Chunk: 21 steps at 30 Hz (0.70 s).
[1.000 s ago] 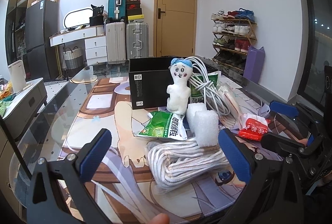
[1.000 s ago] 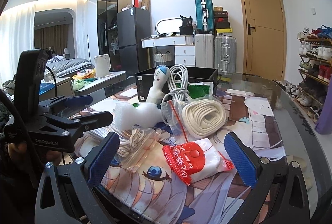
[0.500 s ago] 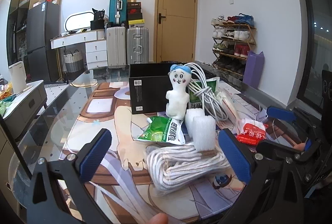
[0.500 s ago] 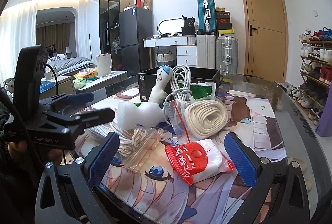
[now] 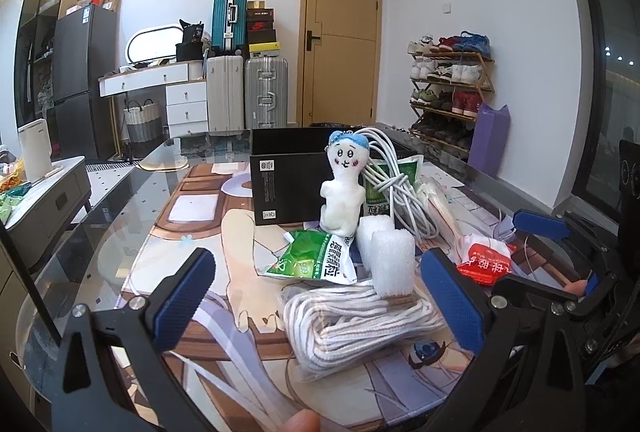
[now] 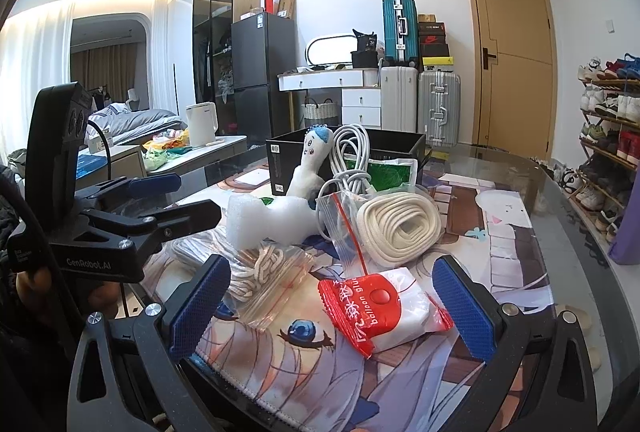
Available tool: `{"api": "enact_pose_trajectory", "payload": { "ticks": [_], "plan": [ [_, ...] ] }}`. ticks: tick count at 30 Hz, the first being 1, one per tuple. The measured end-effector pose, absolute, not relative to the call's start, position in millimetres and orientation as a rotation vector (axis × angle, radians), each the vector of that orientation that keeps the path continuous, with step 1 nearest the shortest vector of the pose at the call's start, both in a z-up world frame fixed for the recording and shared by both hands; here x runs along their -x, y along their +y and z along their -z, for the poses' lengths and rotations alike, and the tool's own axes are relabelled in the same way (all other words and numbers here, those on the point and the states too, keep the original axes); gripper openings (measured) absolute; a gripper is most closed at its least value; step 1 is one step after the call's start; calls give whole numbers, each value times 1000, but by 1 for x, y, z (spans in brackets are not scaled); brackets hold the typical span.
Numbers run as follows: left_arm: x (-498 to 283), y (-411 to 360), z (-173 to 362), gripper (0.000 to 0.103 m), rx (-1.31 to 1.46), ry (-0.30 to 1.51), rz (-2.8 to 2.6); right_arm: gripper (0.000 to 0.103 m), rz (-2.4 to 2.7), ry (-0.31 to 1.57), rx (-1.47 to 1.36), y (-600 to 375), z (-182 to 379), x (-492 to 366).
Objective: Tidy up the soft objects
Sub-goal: 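Move both tools toward the cluttered items on the table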
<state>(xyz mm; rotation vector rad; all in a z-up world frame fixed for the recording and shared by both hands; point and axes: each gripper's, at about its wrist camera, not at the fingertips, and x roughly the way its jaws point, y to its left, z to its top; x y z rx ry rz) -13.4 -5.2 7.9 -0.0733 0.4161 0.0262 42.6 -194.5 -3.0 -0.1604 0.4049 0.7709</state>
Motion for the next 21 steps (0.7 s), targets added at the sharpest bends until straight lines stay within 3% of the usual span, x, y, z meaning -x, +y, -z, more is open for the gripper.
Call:
{"api": "enact_pose_trajectory", "payload": {
  "ticks": [21],
  "plan": [
    [8, -19, -3, 103, -11, 491, 15, 103, -708, 509, 196, -197, 14, -63]
  ]
}}
